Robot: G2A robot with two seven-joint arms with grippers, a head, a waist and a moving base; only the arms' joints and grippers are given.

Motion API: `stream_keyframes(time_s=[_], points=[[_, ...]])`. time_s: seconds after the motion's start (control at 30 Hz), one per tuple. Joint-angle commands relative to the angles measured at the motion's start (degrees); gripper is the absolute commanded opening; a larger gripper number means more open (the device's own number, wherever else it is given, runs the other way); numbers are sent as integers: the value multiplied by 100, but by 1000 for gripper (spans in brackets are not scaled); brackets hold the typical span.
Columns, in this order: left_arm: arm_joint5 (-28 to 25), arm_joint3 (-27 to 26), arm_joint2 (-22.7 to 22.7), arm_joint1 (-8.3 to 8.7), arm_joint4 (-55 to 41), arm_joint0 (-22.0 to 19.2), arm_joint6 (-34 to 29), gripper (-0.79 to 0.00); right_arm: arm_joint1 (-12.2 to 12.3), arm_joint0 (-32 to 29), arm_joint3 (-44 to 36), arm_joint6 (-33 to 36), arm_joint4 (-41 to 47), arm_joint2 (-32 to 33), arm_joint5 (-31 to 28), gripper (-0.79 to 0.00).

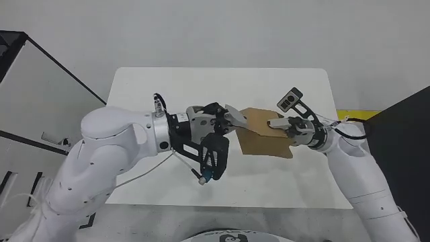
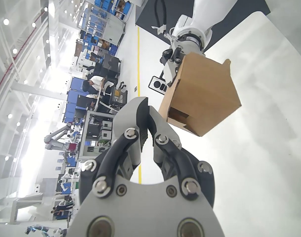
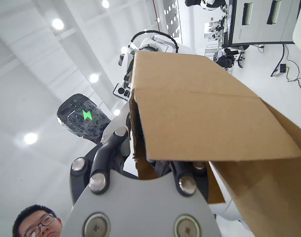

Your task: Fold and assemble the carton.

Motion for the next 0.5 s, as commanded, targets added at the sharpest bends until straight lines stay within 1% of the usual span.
stream_keyframes(time_s=[0.0, 0.23, 0.47], points=[[-2, 19, 31, -2, -49, 4, -15, -785, 1, 3, 1, 30, 43, 20, -36, -785], [338, 74, 97, -30, -425, 82, 96, -785, -15, -8, -13, 168, 303, 26, -156, -785], [533, 54, 310, -58, -428, 101, 123, -785, -40, 9, -20, 261, 506, -34, -218, -785]])
